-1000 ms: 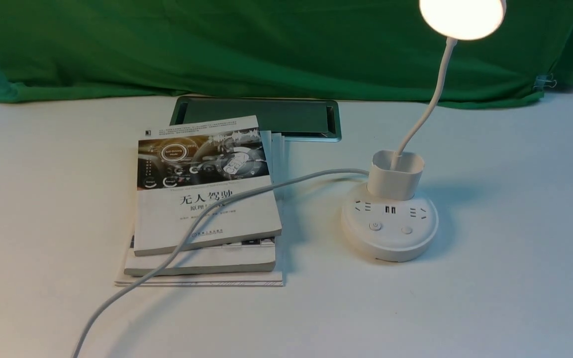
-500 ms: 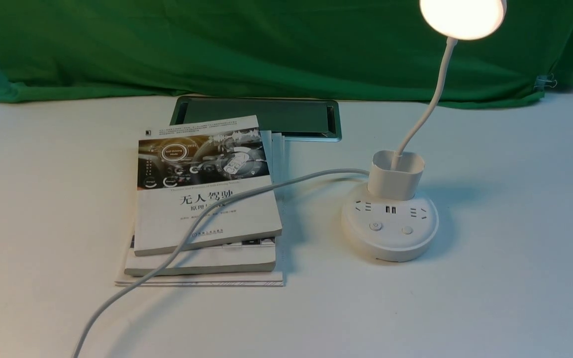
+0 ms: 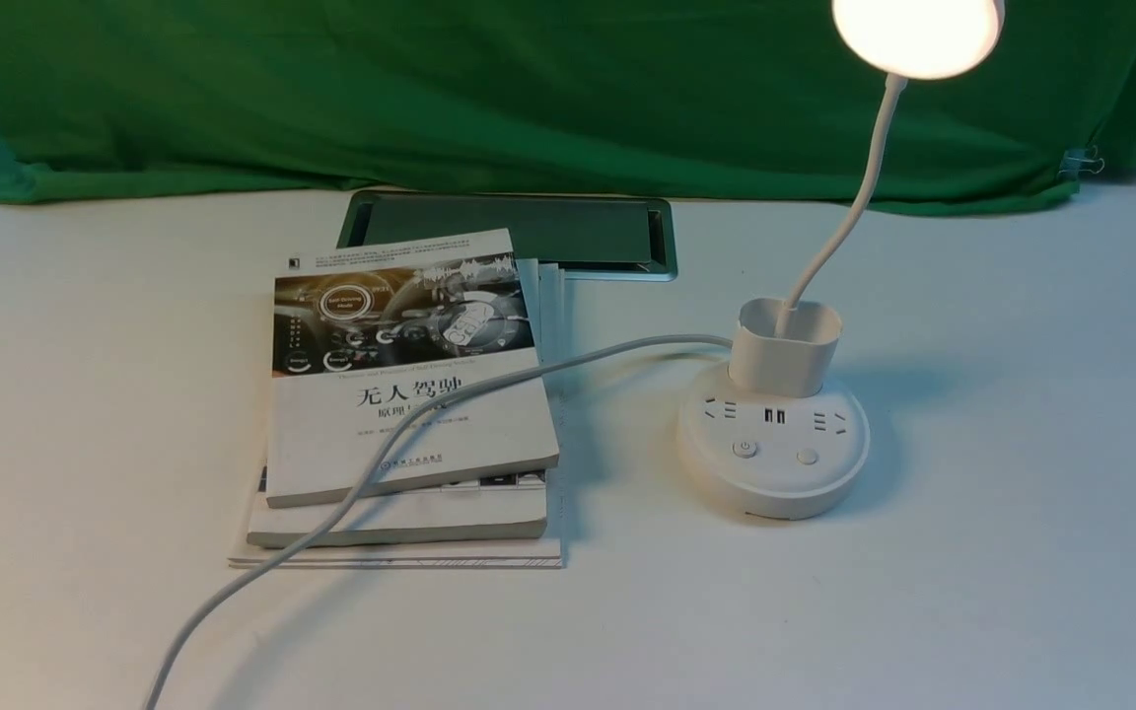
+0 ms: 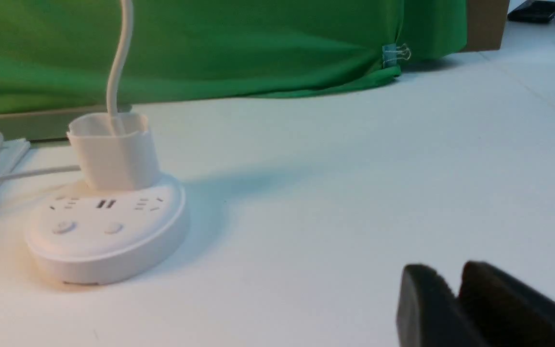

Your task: Turn on the desk lamp on the white desktop with your hand.

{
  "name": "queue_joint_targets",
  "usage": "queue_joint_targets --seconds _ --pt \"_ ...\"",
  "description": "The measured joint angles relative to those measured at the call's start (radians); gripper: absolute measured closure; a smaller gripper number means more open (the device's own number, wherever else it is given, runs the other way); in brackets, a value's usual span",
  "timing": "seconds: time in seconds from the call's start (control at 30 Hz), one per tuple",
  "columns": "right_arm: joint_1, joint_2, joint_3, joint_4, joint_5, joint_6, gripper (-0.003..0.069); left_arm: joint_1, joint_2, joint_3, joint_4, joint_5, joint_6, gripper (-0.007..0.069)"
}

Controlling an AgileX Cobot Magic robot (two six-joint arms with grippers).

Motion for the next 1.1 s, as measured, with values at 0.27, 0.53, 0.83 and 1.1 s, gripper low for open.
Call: queue_joint_targets --seconds 0.27,0.53,0.83,1.1 --pt "0.0 0.0 0.0 0.0 0.005 -0.013 0.0469 0.0 0.0 0.0 0.0 0.0 0.002 0.0603" --pt "0.0 0.0 0.0 0.0 0.006 -0.013 0.0452 0.0 0.0 0.0 0.0 0.0 0.004 0.0603" --pt "0.0 0.0 0.0 0.0 0.01 -0.012 0.0441 0.0 0.0 0.0 0.0 0.0 0.004 0.0603" --pt "0.0 0.0 0.0 0.0 0.01 -0.01 0.0424 0.0 0.0 0.0 0.0 0.0 0.004 0.0603"
